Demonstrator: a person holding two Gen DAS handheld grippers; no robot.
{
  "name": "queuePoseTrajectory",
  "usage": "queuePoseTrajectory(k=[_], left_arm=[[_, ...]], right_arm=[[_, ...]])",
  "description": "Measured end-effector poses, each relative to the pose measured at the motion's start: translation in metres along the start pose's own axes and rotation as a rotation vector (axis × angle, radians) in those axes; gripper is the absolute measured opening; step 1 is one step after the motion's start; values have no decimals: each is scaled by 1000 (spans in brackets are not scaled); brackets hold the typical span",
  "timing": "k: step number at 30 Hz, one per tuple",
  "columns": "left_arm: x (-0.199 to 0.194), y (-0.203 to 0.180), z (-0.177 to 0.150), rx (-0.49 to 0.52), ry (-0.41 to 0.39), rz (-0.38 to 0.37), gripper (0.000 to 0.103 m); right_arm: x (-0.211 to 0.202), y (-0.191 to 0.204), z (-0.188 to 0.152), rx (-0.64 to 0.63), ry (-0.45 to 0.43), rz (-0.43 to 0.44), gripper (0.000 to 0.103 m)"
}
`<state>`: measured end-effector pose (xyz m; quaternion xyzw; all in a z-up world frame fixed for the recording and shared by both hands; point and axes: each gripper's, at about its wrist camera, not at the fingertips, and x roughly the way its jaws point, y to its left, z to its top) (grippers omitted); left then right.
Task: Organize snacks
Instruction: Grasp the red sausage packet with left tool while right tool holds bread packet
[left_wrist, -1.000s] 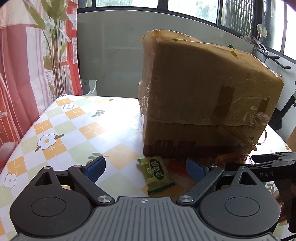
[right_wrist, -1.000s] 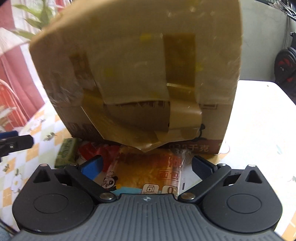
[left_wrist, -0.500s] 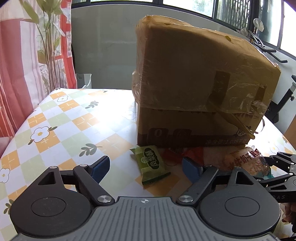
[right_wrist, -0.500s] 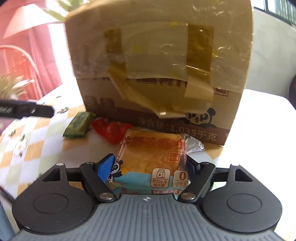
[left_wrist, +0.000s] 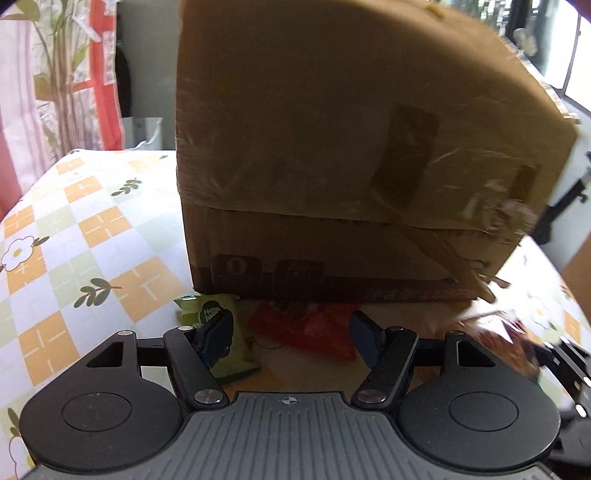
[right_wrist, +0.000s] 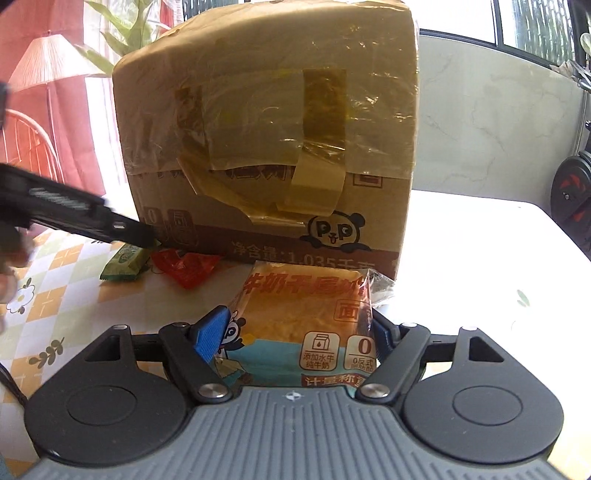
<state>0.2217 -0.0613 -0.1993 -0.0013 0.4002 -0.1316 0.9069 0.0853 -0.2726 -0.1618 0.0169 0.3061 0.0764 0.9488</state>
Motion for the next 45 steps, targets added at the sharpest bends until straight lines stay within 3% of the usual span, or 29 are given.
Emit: queuePoseTrajectory(k=[10,16,20,28,34,45], left_arm=[[40,-33,3,74,52,97,73],[40,-42,-11,164,67,109,79],[33,-31,-23,138,88,84,79],[17,-14,-30,68,101,122,77],[9,-22,-13,-16,79,22,69],[54,-46,1,26,100,153,69]], right_arm=[[-4,-9,-2,53,-16,45,78],[-6,-12,-2,79,-20,65,78],[-5,-11,-1,72,-16,68,78],[-6,-13,-2,88,-20,91,78],[-6,-13,-3,90,-22,95,78],[-7,-14,-3,96,-21,98,78]])
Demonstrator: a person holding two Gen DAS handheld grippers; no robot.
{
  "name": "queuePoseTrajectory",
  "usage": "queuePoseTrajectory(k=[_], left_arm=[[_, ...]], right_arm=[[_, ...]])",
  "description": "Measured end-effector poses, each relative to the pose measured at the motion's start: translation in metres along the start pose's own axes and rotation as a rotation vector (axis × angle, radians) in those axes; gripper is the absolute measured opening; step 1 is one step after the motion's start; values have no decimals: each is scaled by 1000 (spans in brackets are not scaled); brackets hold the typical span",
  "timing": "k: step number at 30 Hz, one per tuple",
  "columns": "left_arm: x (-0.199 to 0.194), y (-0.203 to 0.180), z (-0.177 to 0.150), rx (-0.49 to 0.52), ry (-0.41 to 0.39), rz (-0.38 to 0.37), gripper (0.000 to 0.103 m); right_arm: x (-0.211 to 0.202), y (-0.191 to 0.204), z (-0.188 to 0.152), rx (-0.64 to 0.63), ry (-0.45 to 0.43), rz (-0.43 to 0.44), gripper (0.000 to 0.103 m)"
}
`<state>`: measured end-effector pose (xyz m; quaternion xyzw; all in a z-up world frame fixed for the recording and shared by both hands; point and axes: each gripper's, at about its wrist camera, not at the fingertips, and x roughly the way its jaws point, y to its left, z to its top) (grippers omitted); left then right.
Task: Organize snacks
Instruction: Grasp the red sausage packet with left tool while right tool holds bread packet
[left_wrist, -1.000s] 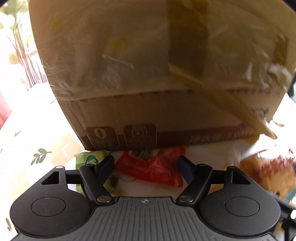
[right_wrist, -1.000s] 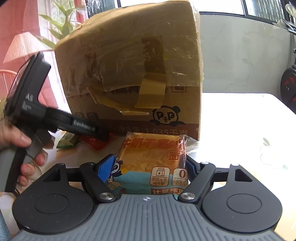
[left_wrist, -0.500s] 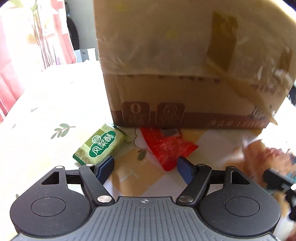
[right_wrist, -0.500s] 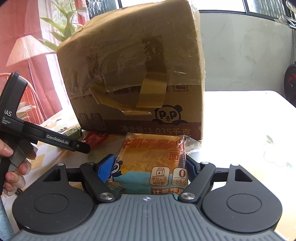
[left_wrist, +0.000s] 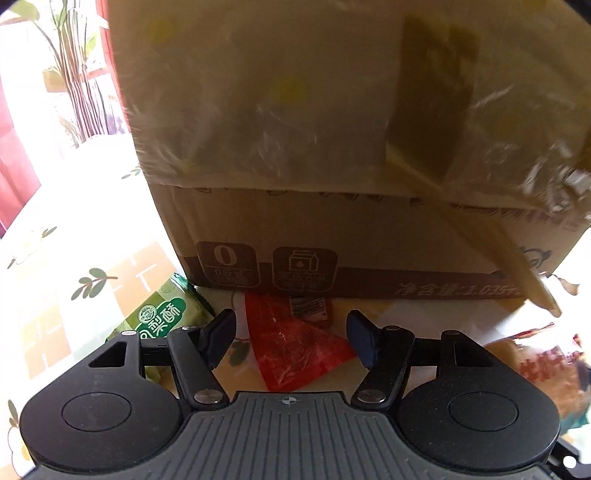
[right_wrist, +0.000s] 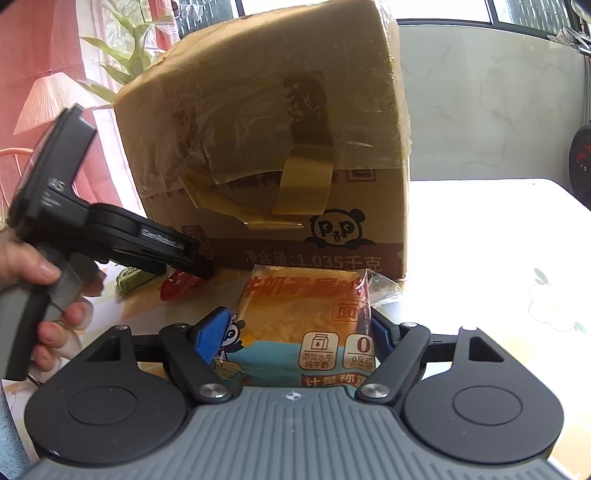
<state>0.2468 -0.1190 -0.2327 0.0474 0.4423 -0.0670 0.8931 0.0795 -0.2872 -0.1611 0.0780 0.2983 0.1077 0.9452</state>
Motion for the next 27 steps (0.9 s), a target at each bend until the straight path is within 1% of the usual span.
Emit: queuePoseTrajectory(k=[1,3,4,5,6,7,9,14,20,22,26,27], left_arm=[[3,-2,-1,8,5,5,69],[5,-8,-4,11,-18,8,70],[6,-9,-5,10,-25,6,69],[5,-9,-8,9,-27,1,67],[4,-10,-10,11,-31,-6,59],[2,-11,-13,21,-34,-12,55],[0,-11,-19,27,-28,-34,54],[-20,-5,-36,26,-26,-102,52],[-42,-4,-64,58,-29,-132,52],[-48,3,-73,67,-33,-142,52],[-53,5,-80,67,-52,-154,52],[-60,16,-81,64,-56,-157,52]], right_arm=[[0,1,0,-1,1,-1,78],[1,1,0,-4,3,-2,78],[1,1,0,-5,4,-3,78],[2,1,0,-6,5,-4,78],[2,2,0,-7,6,-4,78],[2,2,0,-7,7,-4,78],[2,2,0,-9,8,-5,78],[3,3,0,-11,10,-6,78],[4,3,0,-9,11,-5,78],[4,4,0,-11,12,-6,78],[4,4,0,-15,14,-7,78],[4,4,0,-15,15,-6,78]])
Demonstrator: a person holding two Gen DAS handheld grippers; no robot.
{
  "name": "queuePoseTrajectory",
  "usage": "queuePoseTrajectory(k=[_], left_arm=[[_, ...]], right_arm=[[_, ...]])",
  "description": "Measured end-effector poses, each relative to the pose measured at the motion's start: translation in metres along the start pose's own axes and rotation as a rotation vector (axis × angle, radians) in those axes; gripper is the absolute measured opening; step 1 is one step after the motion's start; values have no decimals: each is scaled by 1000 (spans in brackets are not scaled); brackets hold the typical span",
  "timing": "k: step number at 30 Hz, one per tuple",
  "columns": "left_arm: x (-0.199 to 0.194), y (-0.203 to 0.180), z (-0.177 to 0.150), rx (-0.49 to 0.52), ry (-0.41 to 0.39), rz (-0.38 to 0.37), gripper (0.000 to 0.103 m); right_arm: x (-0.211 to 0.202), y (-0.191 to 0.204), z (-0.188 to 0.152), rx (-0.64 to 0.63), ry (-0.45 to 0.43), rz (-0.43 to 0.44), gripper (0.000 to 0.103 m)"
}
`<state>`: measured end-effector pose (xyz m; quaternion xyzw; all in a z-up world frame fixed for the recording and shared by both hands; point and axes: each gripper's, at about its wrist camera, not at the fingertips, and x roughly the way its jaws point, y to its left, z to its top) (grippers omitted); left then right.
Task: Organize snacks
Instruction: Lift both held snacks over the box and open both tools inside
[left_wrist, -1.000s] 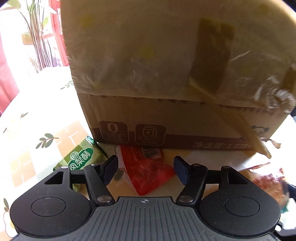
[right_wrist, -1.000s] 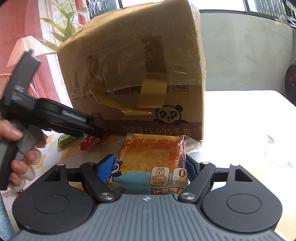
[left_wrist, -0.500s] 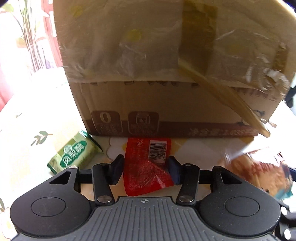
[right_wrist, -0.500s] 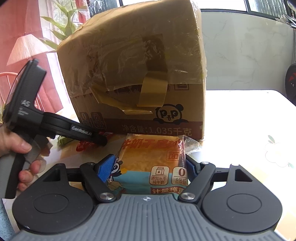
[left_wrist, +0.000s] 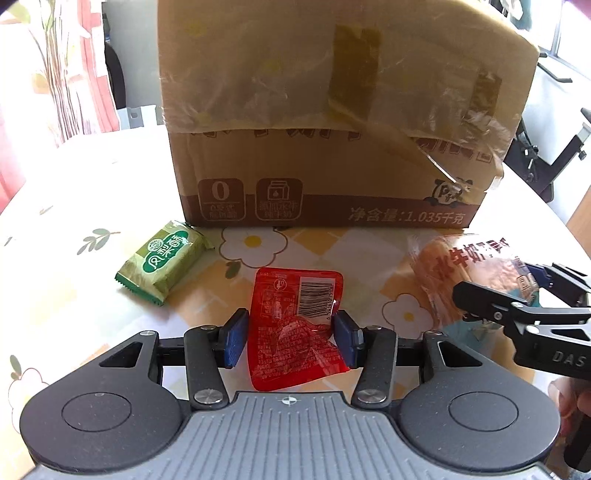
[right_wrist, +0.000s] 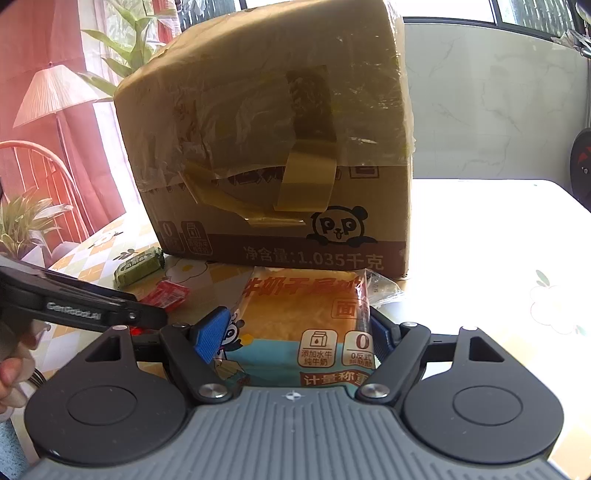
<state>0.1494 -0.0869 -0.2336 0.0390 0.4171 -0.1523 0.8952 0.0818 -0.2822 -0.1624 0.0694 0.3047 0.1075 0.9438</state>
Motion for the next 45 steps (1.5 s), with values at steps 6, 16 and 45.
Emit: queuePoseTrajectory(k=[6,16,45], left_arm=[[-18,6,5,-7,-27,-7,52],[-47,9,4,-29,-90,-43,52],[-118,14,194,105,-492,-51,53]], right_arm=[[1,-2,1,7,11,8,79],[-8,10,1,27,67,19,77],[-48,35,203,-163,-283,46,77]])
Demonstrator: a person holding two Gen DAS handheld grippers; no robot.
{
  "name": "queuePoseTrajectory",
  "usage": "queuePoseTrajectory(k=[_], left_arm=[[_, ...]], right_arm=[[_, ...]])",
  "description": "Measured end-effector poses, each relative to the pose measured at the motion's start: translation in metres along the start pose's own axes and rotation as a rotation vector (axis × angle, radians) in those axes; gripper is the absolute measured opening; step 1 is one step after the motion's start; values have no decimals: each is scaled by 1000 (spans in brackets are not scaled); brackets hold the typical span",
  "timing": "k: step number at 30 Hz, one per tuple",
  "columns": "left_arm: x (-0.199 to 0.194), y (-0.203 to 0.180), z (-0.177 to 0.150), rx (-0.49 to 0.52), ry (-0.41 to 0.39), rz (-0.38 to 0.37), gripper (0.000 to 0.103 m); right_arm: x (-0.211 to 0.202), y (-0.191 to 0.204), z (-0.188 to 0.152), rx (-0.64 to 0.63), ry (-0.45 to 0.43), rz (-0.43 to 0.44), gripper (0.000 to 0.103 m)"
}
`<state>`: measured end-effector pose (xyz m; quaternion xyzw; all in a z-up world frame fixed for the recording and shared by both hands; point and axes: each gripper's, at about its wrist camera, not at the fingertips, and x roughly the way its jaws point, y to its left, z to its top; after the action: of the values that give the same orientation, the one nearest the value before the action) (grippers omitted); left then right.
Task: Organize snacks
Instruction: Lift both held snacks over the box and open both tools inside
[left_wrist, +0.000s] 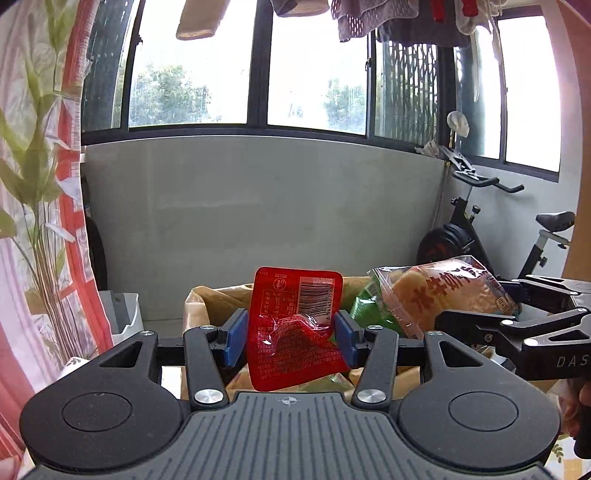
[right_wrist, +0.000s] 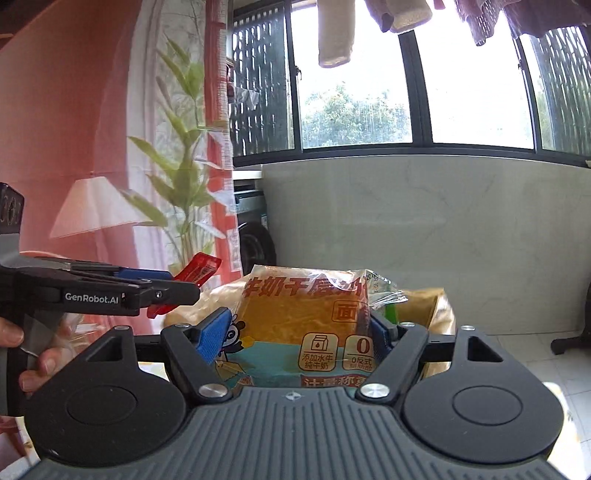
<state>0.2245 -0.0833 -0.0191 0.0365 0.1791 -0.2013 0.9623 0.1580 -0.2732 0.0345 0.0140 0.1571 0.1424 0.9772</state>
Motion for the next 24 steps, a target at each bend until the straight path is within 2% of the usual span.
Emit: queuePoseTrajectory(k=[7,12,15,16,18,24], left_arm=[[61,4,8,-36,88,55,53],[75,6,4,-14,125,72,56],[72,9,1,-7,135,78,71],[70,13,0,-10,131,77,74],[64,17,0,-19,134,77,74],[29,33,-1,-60,114,49,74]], right_arm=[[59,-27,10,54,92,-58,77],[77,-32,0,44,146,-99,77],[78,-34,-4,62,169,-106,78],[75,-34,-3,64,161,-106,80],[68,-32,-1,65,154,-111,85],[51,-18,2,33,157,-87,85]])
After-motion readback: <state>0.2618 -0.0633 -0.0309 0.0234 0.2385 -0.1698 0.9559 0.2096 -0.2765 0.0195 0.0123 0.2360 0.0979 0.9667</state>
